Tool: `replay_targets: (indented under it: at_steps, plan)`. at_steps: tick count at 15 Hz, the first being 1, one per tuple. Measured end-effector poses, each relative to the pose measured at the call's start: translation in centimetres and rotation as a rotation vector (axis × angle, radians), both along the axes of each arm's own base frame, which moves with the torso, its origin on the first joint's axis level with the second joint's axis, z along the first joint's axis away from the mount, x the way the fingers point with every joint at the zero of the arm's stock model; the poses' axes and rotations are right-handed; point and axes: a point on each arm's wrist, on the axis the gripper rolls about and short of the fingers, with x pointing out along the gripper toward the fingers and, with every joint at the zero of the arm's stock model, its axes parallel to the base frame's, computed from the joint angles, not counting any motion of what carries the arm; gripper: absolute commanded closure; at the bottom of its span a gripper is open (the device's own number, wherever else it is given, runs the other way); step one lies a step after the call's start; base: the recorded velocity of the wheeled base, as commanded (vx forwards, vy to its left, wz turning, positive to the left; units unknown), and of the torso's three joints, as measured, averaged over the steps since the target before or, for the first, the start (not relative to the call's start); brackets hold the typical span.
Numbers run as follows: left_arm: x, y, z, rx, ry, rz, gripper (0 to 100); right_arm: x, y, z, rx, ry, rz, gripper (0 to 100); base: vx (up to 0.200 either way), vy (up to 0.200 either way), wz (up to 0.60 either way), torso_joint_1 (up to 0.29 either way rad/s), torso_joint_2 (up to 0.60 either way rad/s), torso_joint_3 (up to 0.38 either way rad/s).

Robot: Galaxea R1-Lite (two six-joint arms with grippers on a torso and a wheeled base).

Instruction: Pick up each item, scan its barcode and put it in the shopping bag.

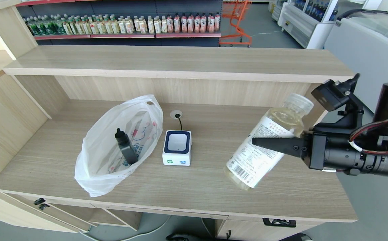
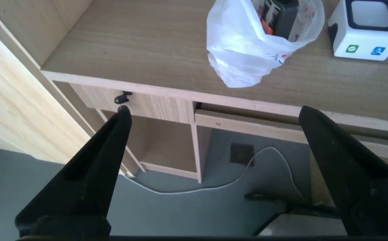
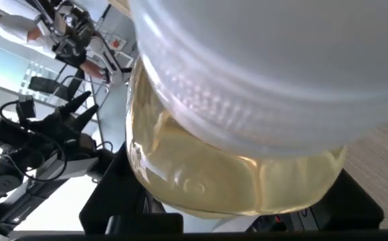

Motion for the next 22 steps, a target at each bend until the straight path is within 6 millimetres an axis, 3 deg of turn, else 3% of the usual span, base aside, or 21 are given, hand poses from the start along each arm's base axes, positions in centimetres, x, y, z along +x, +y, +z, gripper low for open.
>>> replay_targets:
  at_steps: [7,22]
  plan:
    - [0.0,0.0,0.0,0.000,0.000,0.000,0,-2.9,2.4,0.7,0.017,-0.024,0.158,100,0.000,0.000,0.00,0.000,0.00,0.000]
    - [0.0,0.0,0.0,0.000,0.000,0.001,0,-3.4,2.2,0.6,0.012,-0.007,0.186,100,0.000,0.000,0.00,0.000,0.00,0.000]
